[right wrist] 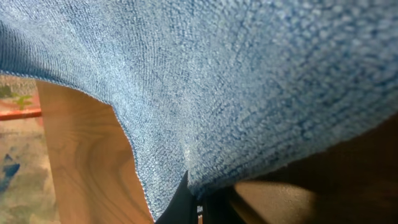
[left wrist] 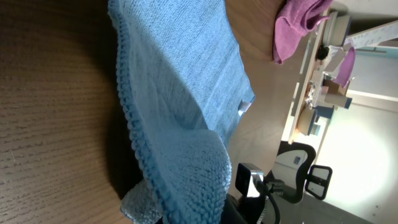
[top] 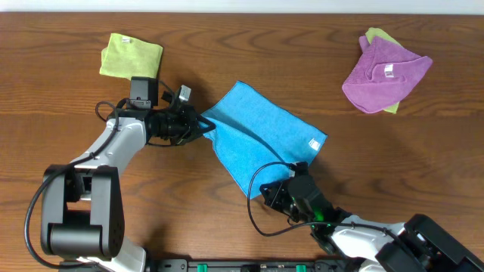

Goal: Fold the cloth

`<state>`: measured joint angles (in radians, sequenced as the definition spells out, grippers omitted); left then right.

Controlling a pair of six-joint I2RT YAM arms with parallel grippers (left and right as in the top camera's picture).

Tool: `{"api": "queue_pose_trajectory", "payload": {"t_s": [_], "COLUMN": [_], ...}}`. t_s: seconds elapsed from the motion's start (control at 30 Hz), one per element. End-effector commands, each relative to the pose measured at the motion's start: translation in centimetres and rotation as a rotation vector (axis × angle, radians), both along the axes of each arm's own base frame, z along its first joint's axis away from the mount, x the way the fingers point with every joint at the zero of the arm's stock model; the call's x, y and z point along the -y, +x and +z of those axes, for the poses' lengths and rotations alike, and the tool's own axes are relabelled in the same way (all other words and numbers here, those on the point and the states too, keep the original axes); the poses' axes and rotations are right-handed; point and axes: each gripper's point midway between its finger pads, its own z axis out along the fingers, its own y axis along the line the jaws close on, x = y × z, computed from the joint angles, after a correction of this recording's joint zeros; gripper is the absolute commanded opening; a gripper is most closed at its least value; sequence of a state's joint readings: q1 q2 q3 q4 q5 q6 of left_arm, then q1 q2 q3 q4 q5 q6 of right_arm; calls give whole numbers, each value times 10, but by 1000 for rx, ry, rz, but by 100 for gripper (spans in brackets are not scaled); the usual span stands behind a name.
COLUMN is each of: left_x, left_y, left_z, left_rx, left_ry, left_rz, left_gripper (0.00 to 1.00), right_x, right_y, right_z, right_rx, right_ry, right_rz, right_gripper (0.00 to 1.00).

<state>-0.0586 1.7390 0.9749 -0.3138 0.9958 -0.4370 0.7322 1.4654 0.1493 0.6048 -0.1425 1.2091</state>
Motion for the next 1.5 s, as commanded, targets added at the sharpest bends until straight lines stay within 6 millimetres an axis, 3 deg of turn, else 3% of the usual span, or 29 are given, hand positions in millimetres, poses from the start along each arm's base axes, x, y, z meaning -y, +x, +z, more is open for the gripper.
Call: {"api": "queue_pose_trajectory", "payload": {"t_s": [0.0, 0.23, 0.47, 0.67, 0.83, 1.1, 1.33, 1.47], "left_x": [-3, -19, -17, -21, -28, -33, -32, -31], "left_y": [5, 10, 0, -33, -70, -106, -105, -80], "left_z": [10, 29, 44, 26, 9, 6, 7, 4], "left_rx": [44, 81, 87, 22, -67, -96, -90, -70], "left_ry": [-14, -92, -175, -102, -5, 42, 38, 40], "left_rz": [-6, 14, -27, -94, -177, -311, -309, -217], "left_gripper": [6, 6, 6, 6, 6, 6, 6, 6], "right_x": [11, 0, -6, 5, 28, 66, 83, 96], "right_y": [-17, -17, -27, -34, -34, -29, -22, -10], "right_z": [-17, 23, 60, 71, 81, 101, 98, 98], "right_rx": [-39, 13, 61, 20, 2, -9, -12, 25], "right_ry": [-56, 79, 169, 124, -20, -245, -309, -368], "right_rz": [58, 146, 198, 186, 164, 123, 53, -24], "right_gripper": [1, 1, 2, 1, 1, 1, 1, 1]}}
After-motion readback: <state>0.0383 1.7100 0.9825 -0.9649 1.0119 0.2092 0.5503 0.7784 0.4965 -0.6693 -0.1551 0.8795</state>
